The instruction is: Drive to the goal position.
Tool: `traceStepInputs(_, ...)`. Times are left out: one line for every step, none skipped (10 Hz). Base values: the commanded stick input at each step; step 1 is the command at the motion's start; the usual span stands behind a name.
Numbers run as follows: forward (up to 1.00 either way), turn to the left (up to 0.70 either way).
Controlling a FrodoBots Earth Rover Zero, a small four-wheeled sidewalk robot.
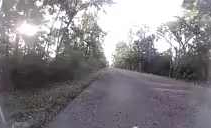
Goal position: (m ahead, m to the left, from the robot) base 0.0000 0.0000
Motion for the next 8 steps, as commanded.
traceStepInputs(0.0, 0.0)
traceStepInputs(0.04, 0.0)
traceStepInputs(0.04, 0.0)
traceStepInputs(0.01, 0.0)
traceStepInputs(0.0, 0.0)
traceStepInputs(0.0, 0.0)
traceStepInputs(0.0, 0.0)
traceStepInputs(0.0, 0.0)
